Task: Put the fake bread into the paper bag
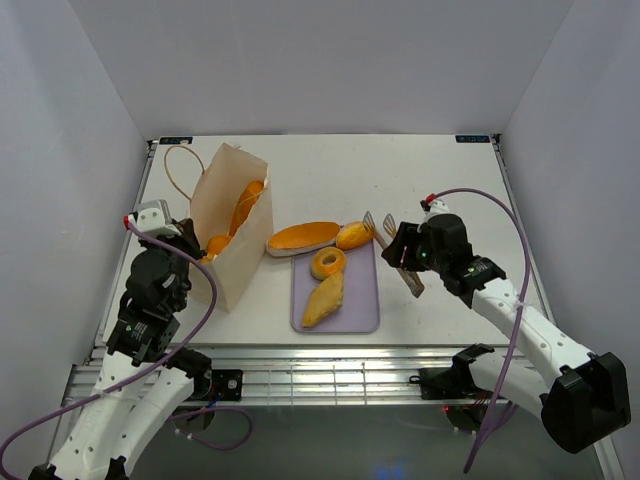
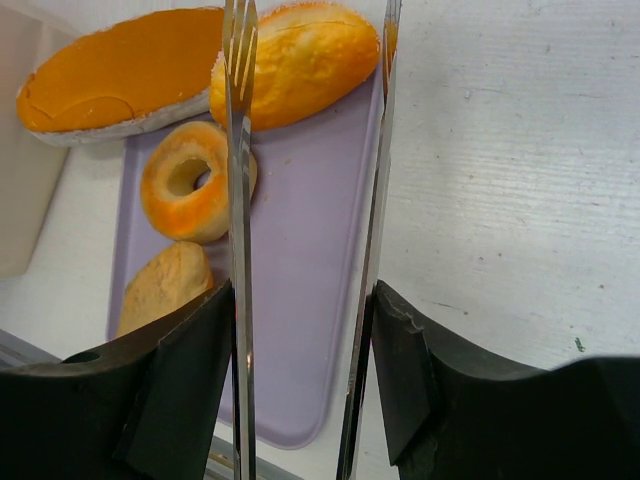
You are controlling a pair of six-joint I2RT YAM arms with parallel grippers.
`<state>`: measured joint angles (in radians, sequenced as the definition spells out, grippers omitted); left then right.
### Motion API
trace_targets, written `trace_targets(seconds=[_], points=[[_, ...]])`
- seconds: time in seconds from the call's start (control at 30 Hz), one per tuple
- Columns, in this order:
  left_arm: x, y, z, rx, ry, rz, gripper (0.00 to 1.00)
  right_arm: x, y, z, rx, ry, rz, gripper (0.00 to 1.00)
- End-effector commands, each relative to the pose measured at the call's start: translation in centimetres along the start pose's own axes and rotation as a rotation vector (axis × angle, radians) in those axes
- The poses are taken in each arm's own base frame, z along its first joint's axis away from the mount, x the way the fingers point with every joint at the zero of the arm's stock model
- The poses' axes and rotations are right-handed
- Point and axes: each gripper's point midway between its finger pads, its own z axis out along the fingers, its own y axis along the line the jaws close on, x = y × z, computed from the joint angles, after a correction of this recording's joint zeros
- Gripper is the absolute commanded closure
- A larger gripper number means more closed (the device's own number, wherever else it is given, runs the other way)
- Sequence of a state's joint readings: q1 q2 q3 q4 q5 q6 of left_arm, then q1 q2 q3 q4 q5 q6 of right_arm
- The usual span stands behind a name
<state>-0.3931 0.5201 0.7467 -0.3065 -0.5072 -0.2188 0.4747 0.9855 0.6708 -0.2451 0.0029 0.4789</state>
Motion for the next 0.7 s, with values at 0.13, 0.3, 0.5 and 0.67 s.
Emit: trace_targets(seconds=[0.13,0.3,0.5,0.67], points=[[0.6,-0.4,-0.1,0.027,0.017,0.001,1.00,-2.2,1.1,0.9,-0.093,-0.036,0.061,0.39],[0.6,-0.5,-0.1,0.030,0.018,0.001,1.00,-1.9,0.6,1.5,-0.108,-0.016,0.093,0.38],[0.7,-0.6,0.0,0.033,0.024,0.004,1.00,-1.7,0.4,2.2,-0.133,-0.007,0.117,0.38],[0.7,-0.6,0.0,0.036,0.023,0.003,1.00,-1.3,0.0,2.9,-0.120,0.017,0.138,0.38]])
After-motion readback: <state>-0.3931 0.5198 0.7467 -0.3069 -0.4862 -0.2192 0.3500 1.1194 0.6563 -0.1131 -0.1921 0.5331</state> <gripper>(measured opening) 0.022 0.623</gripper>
